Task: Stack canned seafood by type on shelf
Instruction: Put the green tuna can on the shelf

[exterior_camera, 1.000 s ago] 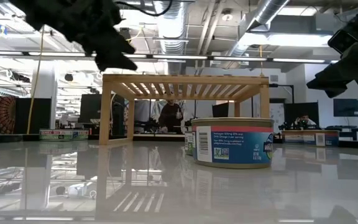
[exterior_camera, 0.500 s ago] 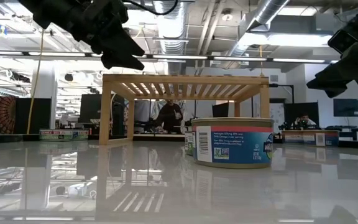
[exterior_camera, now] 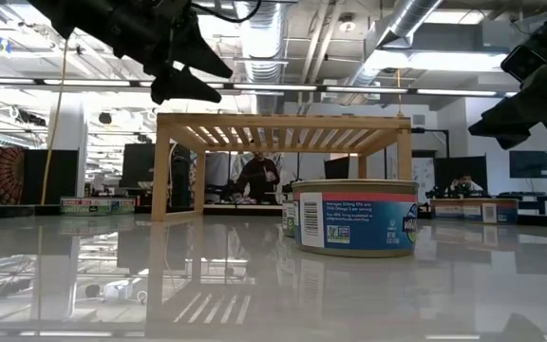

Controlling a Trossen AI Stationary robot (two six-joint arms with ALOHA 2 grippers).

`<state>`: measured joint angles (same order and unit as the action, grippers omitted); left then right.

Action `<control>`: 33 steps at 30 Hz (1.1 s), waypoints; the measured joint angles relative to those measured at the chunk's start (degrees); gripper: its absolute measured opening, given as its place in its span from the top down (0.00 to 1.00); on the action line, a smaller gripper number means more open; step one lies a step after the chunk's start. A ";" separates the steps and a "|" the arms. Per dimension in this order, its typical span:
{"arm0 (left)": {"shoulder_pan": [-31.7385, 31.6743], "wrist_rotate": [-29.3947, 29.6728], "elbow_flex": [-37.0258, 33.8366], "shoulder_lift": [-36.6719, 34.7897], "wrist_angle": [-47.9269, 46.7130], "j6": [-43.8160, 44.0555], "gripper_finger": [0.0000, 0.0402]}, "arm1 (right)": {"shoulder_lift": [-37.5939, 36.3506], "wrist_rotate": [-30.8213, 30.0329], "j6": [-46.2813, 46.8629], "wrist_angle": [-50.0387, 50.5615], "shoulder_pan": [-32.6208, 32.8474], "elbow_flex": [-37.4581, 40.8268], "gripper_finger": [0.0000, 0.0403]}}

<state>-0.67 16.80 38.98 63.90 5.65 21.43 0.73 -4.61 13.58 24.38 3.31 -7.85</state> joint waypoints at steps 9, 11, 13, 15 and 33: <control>10.79 15.61 3.65 8.23 1.23 13.35 0.32 | 0.00 0.00 0.00 0.00 0.00 0.01 0.60; 12.26 16.53 6.93 13.12 0.61 13.82 0.32 | -0.02 0.00 -0.01 0.00 0.01 0.00 0.60; 13.04 17.55 11.69 18.25 -1.43 13.66 0.32 | 0.00 0.01 0.00 0.00 0.02 0.01 0.60; 13.33 18.43 17.02 22.99 -5.66 15.15 0.32 | -0.02 -0.01 -0.02 0.00 -0.19 0.01 0.60; 11.81 10.43 39.53 40.41 -33.73 41.78 0.32 | 0.00 -0.01 4.13 -1.19 -0.71 0.01 0.60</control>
<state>11.14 27.23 78.51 104.31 -28.08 63.21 0.73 -4.62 17.71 23.19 2.61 -7.83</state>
